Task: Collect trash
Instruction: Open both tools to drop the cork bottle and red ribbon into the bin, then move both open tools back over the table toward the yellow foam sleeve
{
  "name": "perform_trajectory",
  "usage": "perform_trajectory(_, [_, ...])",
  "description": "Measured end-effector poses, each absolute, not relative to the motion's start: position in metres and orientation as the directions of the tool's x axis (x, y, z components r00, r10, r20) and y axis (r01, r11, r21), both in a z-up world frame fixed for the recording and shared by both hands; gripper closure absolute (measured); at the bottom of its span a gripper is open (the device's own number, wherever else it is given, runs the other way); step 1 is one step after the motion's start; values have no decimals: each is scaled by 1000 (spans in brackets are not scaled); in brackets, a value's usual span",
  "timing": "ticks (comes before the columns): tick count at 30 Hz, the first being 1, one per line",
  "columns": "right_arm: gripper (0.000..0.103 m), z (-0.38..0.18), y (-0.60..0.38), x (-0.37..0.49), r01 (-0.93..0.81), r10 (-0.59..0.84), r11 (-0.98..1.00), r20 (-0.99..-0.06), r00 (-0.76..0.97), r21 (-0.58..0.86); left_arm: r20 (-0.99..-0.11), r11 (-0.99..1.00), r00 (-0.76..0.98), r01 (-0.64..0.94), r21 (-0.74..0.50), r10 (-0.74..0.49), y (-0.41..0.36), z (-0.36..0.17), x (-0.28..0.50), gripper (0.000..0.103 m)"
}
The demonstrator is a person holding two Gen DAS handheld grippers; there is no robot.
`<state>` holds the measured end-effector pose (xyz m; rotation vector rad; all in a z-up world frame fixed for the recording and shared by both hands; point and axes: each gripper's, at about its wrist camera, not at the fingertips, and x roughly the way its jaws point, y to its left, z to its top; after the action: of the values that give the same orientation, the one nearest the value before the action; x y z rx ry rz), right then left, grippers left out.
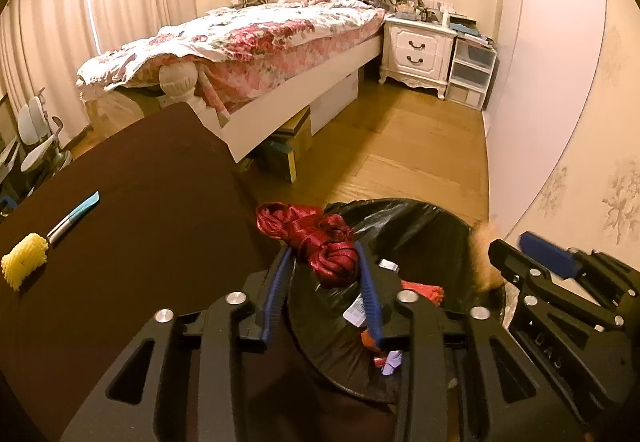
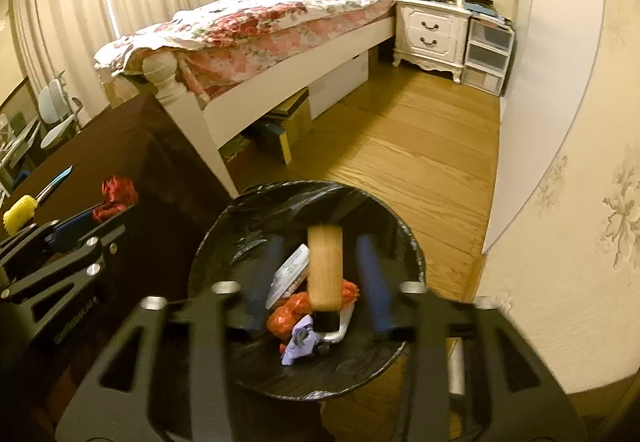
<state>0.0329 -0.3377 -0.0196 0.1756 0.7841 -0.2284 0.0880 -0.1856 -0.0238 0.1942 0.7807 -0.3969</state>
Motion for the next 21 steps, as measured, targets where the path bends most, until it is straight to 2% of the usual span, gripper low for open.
perform_trajectory(3, [50, -22, -341, 31, 280, -152, 958, -716, 682, 64, -706, 915, 652, 403, 13, -277, -182, -20, 88, 39])
perform_trajectory(12, [43, -26, -329, 30, 279, -154, 959, -720, 677, 57, -701, 935, 667, 354, 2, -251, -167, -17, 87, 31])
perform_trajectory(15, [37, -23, -323, 30, 273, -153, 960, -718, 679, 54, -698, 940, 676, 342, 13, -236, -162, -16, 85, 31])
perform_trajectory(21, [33, -16, -311, 31, 253, -137, 966, -713, 687, 58, -697, 950, 685, 311, 19, -210, -147, -14, 82, 30])
